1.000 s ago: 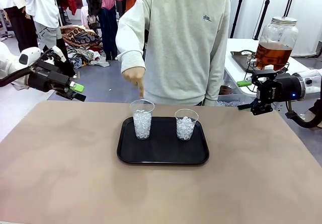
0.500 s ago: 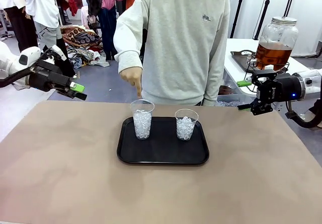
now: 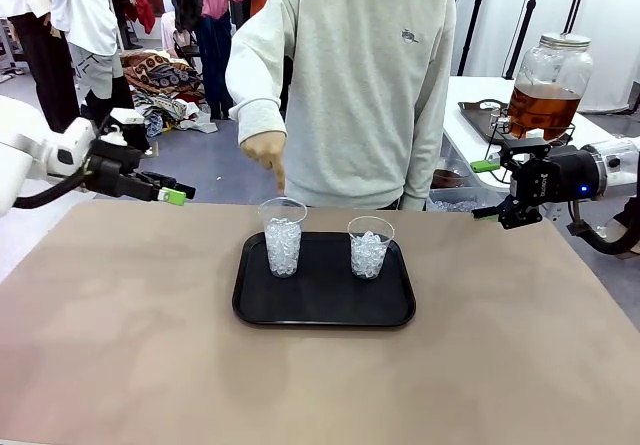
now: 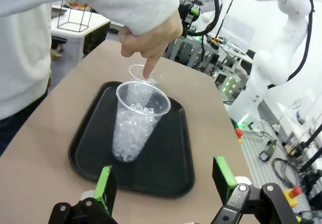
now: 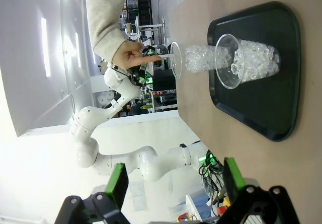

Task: Pour the drink into the iced cup.
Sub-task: Pick up the iced cup indicated by the human and present it to them.

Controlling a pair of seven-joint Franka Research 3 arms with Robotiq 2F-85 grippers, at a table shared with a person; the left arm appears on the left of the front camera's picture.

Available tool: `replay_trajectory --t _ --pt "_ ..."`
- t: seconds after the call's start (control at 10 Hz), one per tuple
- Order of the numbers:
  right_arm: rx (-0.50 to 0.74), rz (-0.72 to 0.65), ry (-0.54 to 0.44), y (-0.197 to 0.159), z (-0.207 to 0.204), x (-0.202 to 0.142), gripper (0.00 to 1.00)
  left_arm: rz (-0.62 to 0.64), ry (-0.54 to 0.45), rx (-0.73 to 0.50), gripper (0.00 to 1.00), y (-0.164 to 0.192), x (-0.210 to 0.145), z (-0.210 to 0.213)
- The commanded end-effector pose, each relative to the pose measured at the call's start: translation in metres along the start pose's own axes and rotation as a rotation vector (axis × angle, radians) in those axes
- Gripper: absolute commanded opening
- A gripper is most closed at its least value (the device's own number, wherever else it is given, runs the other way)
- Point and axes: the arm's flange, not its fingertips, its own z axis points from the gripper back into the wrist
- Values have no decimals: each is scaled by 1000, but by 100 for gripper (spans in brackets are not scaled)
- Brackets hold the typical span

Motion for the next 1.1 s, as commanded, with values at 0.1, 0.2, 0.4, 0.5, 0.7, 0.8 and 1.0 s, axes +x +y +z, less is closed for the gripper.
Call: replay_trajectory --t 0.1,0.2,0.4,0.5,0.7,0.8,1.0 --pt "0 -1 -6 1 0 0 100 -112 -47 97 100 1 -9 -20" --pt "0 -1 -6 1 0 0 100 -131 -58 125 100 1 -13 -26" --pt "0 -1 -6 1 0 0 100 -151 -54 118 100 1 -18 -33" --pt "0 -1 -6 1 0 0 100 -153 -25 103 100 -1 -16 -30" --pt "0 -1 -6 1 0 0 100 -121 -42 109 100 7 -14 -28" --pt "0 -1 -6 1 0 0 100 -121 -42 109 100 7 -14 -28" --pt "0 -1 -6 1 0 0 100 -143 -42 108 100 6 -16 -31"
